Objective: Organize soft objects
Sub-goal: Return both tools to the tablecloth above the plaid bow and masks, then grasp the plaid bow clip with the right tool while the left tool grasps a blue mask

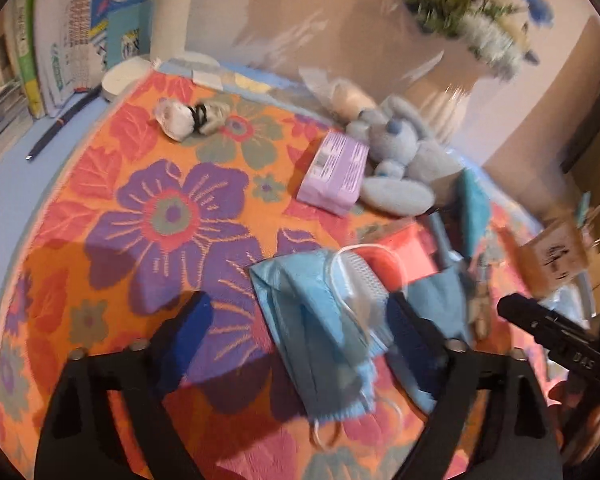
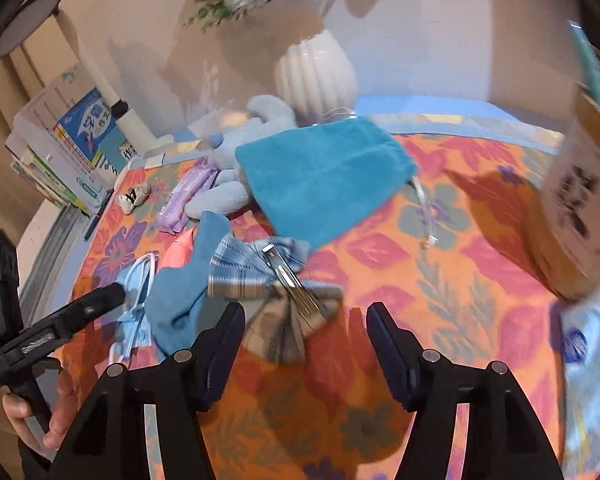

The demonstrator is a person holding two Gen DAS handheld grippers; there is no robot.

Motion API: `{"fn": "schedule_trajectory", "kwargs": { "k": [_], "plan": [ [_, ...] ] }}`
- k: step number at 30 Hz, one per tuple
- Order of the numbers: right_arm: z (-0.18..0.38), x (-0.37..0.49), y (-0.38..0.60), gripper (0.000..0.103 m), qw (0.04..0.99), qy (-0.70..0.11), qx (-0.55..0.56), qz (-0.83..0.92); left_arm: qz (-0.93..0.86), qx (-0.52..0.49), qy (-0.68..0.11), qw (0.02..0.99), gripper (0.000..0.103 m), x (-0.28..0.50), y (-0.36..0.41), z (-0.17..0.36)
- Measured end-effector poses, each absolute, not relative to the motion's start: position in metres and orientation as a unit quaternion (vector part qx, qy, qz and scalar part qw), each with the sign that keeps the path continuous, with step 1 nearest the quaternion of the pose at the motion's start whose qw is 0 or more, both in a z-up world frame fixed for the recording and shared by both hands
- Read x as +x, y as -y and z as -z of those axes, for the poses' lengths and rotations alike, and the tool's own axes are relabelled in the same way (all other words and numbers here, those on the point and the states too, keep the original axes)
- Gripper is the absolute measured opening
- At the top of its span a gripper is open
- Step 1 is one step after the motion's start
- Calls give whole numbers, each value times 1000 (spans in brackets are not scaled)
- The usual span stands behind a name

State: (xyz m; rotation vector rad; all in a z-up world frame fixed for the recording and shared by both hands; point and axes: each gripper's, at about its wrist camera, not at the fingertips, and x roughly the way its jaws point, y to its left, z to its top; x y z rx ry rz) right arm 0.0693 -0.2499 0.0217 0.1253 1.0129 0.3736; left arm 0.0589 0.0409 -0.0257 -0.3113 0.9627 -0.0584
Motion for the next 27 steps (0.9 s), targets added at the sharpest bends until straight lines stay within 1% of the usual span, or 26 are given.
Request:
{"fn": "schedule_trajectory", "kwargs": {
  "k": [1,3,4,6,7,8,9,11,14,17,19,20,22,24,26,27],
  "plan": [
    [-18,74,244,55,856,-482,54,-180,20,-134,-453,881,80,59,-38,27],
    [-12,82,237,50,854,-482,49,-188,3,-99,-444,891,78,57,-30,28],
    [-8,85,234,48,852,-483,50,-193,-4,-88,-441,893,72,55,-28,28],
    [2,90,231,37,851,-482,56,-198,-14,-69,-438,896,65,54,-23,28],
    [2,90,233,31,854,-473,65,-205,-20,-66,-435,898,58,53,-23,28],
    [3,89,234,28,856,-465,71,-213,-19,-68,-432,899,49,51,-26,27],
    [4,88,237,24,858,-458,78,-218,-18,-72,-428,901,45,50,-29,26],
    [7,83,246,23,858,-452,101,-223,-23,-79,-425,901,38,49,-33,26],
    [8,76,259,23,865,-457,99,-182,-32,-84,-419,904,37,48,-35,27],
    [4,60,270,23,877,-455,61,-140,-32,-88,-417,904,37,45,-36,27],
    [2,45,273,26,878,-461,22,-127,-31,-90,-417,904,37,45,-36,28],
    [1,38,274,31,877,-462,9,-131,-29,-91,-416,904,37,45,-36,28],
    [1,23,273,68,870,-472,-29,-140,-29,-93,-415,904,37,45,-36,28],
    [2,14,275,76,861,-490,-49,-128,-29,-90,-416,904,38,46,-36,27],
    [-2,8,282,76,869,-478,-32,-124,-24,-86,-417,904,46,45,-35,27],
    [-6,7,285,76,872,-471,-12,-135,-20,-81,-419,904,47,45,-34,28]
  ]
}}
